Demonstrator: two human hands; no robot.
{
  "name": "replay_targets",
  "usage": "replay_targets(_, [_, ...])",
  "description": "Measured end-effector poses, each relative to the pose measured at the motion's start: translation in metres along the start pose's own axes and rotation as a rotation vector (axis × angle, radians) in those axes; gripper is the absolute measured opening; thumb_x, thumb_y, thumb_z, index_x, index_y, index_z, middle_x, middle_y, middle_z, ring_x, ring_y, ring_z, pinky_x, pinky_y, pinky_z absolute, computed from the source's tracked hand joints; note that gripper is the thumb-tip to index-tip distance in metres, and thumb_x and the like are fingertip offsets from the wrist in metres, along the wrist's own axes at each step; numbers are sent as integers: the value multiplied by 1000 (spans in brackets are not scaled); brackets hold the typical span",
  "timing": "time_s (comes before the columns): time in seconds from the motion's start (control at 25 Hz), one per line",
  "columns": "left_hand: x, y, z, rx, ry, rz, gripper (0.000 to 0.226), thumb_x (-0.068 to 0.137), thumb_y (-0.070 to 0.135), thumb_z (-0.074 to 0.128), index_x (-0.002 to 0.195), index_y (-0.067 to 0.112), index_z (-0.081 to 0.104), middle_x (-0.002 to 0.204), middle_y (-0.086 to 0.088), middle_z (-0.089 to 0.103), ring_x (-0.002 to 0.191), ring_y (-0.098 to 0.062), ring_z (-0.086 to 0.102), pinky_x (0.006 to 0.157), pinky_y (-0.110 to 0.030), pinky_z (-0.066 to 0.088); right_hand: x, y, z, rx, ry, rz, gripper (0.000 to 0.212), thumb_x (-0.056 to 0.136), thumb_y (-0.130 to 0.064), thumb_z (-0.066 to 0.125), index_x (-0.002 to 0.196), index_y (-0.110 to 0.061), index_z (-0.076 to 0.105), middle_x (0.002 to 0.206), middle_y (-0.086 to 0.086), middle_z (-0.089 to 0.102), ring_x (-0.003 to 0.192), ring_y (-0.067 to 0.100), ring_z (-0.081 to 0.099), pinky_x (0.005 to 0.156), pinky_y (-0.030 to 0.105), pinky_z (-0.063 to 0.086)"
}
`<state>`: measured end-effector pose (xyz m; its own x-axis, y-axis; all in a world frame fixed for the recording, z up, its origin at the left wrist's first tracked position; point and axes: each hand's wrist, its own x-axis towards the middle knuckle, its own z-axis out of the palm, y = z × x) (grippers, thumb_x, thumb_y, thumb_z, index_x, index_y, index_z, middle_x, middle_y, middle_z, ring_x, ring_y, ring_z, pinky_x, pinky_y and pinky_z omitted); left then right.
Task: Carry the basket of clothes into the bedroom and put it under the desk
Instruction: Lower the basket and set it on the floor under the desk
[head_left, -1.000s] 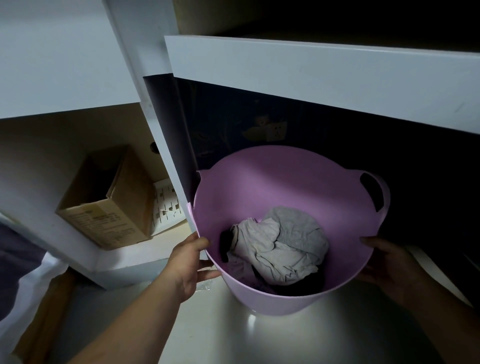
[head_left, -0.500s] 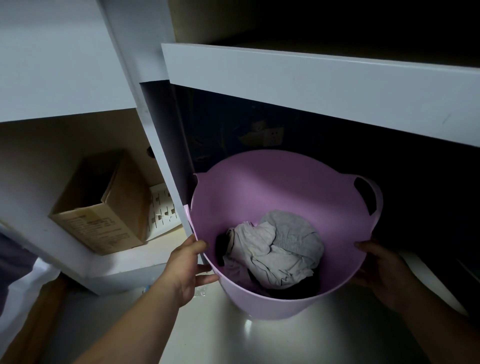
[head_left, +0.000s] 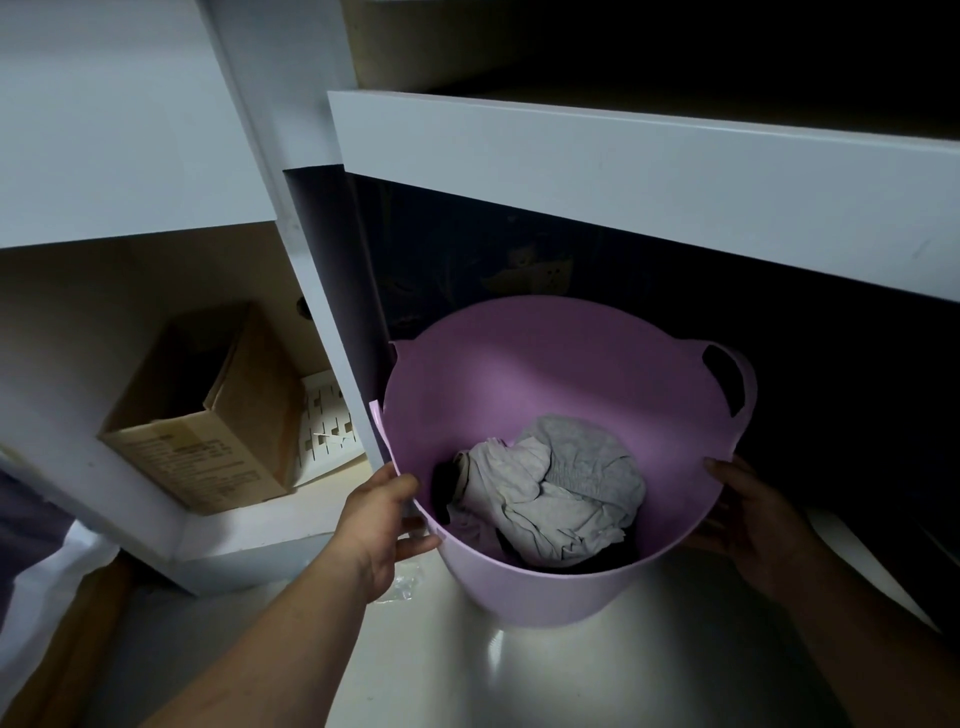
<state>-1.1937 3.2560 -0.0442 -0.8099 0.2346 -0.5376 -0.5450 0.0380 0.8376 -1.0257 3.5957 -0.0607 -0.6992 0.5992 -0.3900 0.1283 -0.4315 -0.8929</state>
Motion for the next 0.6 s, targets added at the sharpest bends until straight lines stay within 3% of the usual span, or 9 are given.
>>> replay_targets(0.08, [1, 2, 3, -7, 0, 4, 31, 97, 10, 52, 118, 21, 72, 136, -29, 64, 118, -54, 66, 88, -62, 61, 3, -1, 2, -7, -8, -8, 40, 97, -29, 60, 136, -28, 61, 121, 9, 73, 100, 34, 69, 80, 52, 58])
replay_targets(0.16, [2, 2, 4, -16, 5, 11, 31, 96, 10, 52, 117, 20, 72, 136, -31, 64, 106, -49, 69, 88, -62, 61, 9, -2, 5, -10, -15, -6, 41, 97, -31, 59, 138, -28, 60, 125, 10, 72, 104, 35, 68, 83, 54, 57])
replay_targets(0.24, [3, 2, 4, -31, 14, 15, 30, 96, 10, 54, 116, 22, 74, 127, -32, 67, 98, -42, 67, 89, -61, 61, 14, -4, 7, -17, -23, -2, 41, 98, -33, 58, 139, -28, 59, 128, 11, 71, 111, 38, 66, 89, 57, 55])
replay_targets(0.36, [5, 1, 4, -59, 15, 16, 29, 97, 12, 57, 115, 23, 75, 115, -20, 64, 99, -41, 66, 90, -60, 61, 20, -6, 10, -31, -39, 2, 39, 100, -36, 55, 137, -25, 60, 132, 13, 69, 115, 39, 65, 93, 59, 52])
replay_targets(0.6, [8, -2, 6, -103, 22, 24, 18, 101, 21, 62, 115, 25, 74, 114, -16, 61, 98, -38, 61, 94, -57, 61, 24, -15, 17, -71, -68, 8, 44, 103, -37, 50, 142, -20, 56, 135, 16, 66, 121, 42, 62, 94, 59, 52])
